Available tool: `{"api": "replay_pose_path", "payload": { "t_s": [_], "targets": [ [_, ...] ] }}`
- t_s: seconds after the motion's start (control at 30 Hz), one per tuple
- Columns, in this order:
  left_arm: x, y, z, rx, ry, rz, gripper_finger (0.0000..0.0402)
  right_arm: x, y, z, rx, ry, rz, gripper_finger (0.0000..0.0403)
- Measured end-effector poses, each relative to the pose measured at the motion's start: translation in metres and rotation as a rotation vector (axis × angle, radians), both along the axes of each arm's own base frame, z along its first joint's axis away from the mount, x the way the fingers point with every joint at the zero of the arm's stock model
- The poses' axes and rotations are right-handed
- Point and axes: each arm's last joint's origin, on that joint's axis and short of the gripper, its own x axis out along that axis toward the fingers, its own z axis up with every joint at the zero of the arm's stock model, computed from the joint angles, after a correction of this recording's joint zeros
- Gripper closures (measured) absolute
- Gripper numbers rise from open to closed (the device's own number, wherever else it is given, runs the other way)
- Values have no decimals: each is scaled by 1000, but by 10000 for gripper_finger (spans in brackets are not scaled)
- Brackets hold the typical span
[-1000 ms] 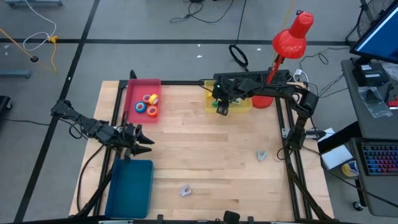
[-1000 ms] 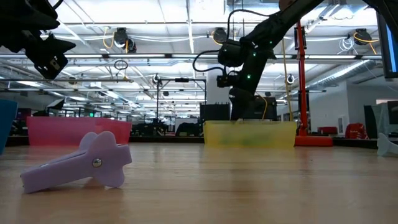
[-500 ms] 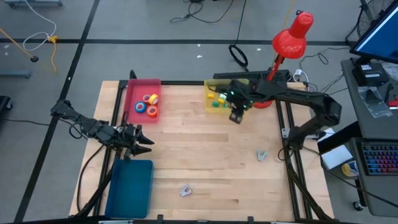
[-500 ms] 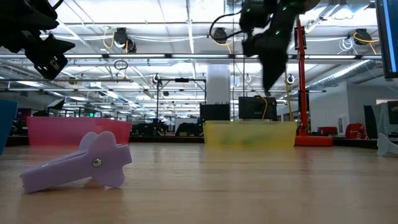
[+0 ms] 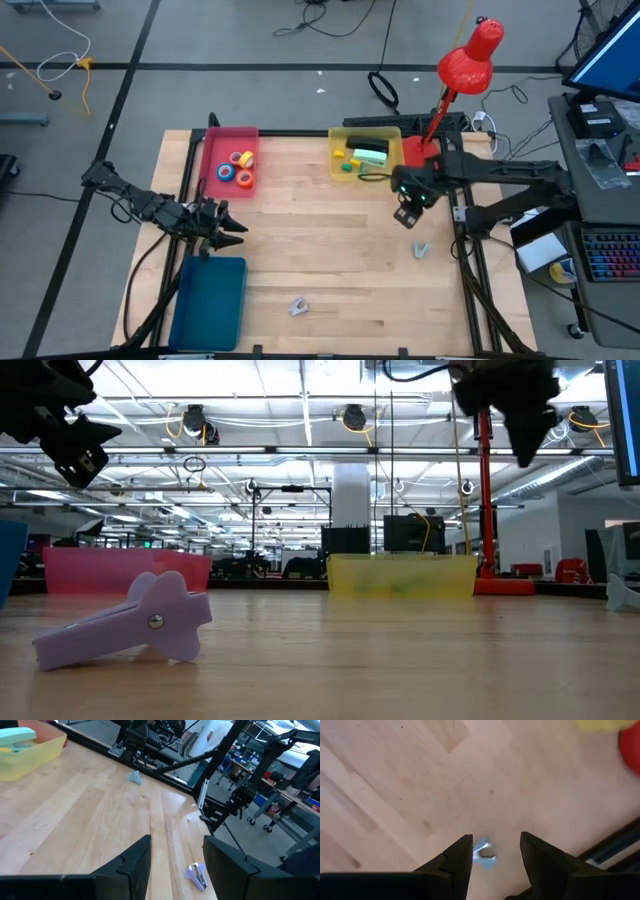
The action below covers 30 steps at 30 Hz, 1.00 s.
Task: Pick and place Stapler, Stapler remover, tape
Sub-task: Put the blue staple remover into the blue bin
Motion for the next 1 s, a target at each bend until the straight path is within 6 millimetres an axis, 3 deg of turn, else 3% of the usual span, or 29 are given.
{"api": "replay_pose_path", "payload": {
  "t_s": [0.2,0.47,0.73,1.0],
  "targets": [
    [0,0,0,7,-3,7,224,-26,26,-11,50,0,-192,245],
    [0,0,0,0,-2,9,224,-47,49,-47,283,-5,-361,236],
    [0,2,0,-18,-1,73,224,-63,53,-75,365,-51,-476,238],
    [0,3,0,-20,-2,107,224,-78,53,-83,389,-48,-559,238]
  ]
}}
